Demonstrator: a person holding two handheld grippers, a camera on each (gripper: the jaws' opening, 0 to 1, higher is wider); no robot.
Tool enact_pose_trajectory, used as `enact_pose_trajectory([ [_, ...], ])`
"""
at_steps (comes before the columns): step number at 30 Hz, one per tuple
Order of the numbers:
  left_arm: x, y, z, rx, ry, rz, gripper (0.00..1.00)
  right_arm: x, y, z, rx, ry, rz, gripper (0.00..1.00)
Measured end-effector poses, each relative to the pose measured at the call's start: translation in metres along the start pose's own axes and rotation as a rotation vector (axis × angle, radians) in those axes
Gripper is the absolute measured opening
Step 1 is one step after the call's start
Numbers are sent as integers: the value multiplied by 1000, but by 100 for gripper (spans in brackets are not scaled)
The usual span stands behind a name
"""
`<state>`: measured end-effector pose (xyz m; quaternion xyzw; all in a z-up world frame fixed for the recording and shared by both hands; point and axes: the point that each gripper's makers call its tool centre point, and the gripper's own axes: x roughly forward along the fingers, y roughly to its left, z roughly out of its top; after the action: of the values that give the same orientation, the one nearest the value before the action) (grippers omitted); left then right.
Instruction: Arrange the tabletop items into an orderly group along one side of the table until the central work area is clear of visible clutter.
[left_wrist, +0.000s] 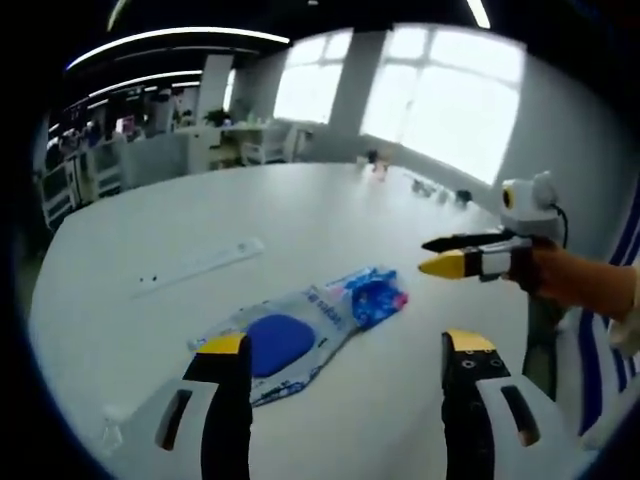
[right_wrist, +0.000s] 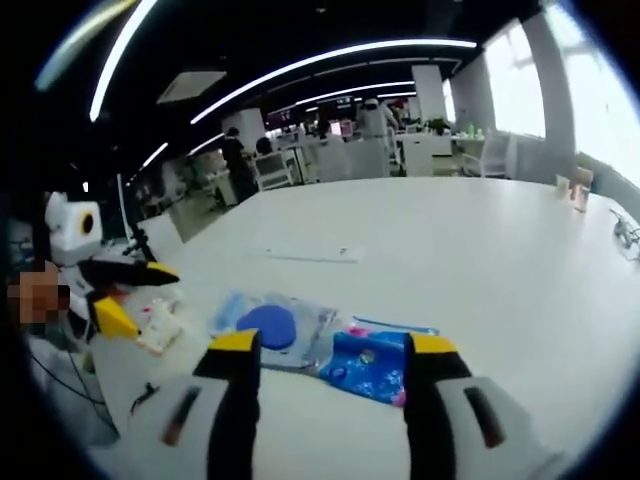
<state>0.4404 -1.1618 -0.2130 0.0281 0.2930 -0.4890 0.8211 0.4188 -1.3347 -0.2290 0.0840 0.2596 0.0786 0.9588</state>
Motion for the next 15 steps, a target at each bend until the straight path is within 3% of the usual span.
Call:
enact_pose_trajectory([
  [15,-57,14,-22,-14,-11,66,73,-8,63,0,-32,-4,74,55],
])
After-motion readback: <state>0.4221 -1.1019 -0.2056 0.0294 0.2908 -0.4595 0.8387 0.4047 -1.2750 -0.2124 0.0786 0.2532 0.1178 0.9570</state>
